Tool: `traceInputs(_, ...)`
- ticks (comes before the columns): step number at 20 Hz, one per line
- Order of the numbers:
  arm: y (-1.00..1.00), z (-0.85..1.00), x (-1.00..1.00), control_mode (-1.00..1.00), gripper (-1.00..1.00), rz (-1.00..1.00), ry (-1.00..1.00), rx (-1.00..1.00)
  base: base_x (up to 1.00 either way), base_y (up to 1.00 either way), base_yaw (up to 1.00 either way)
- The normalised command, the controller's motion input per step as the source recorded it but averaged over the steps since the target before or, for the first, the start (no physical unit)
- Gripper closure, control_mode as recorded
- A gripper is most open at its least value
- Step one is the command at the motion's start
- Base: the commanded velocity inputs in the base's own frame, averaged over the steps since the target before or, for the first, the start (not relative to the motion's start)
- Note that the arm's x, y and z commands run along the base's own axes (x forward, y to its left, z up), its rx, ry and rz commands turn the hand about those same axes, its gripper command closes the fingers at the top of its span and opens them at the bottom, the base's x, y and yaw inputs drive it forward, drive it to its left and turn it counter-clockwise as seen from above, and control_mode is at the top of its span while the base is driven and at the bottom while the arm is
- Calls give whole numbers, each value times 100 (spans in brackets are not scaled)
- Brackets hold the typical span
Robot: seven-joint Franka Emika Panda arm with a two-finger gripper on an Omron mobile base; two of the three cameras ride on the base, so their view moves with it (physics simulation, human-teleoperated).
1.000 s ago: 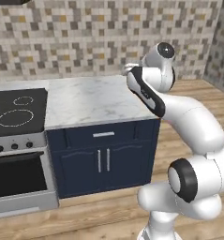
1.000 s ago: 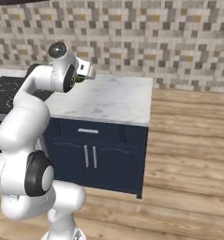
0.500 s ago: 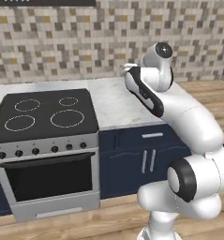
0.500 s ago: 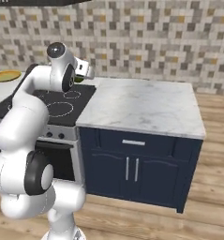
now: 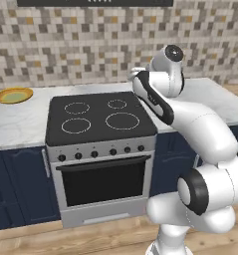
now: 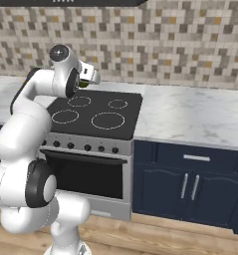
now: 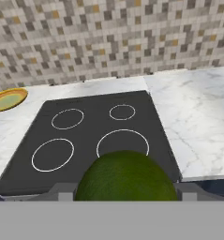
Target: Take the cheese, chicken drumstick, and lime from the fridge and place them on the plate on the dining counter to create an appetizer plate.
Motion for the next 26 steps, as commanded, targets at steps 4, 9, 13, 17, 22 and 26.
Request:
traceInputs(4, 0, 0, 0, 100, 100, 0, 0, 0, 0, 100, -1)
traceInputs(9, 0, 0, 0, 100, 100, 0, 0, 0, 0, 100, 0)
traceInputs(13, 0, 0, 0, 100, 100, 0, 0, 0, 0, 100, 0)
traceInputs(17, 0, 0, 0, 100, 100, 0, 0, 0, 0, 100, 0)
traceInputs(22, 0, 0, 0, 100, 100, 0, 0, 0, 2, 100, 0)
traceInputs(26, 0, 0, 0, 100, 100, 0, 0, 0, 24, 100, -1)
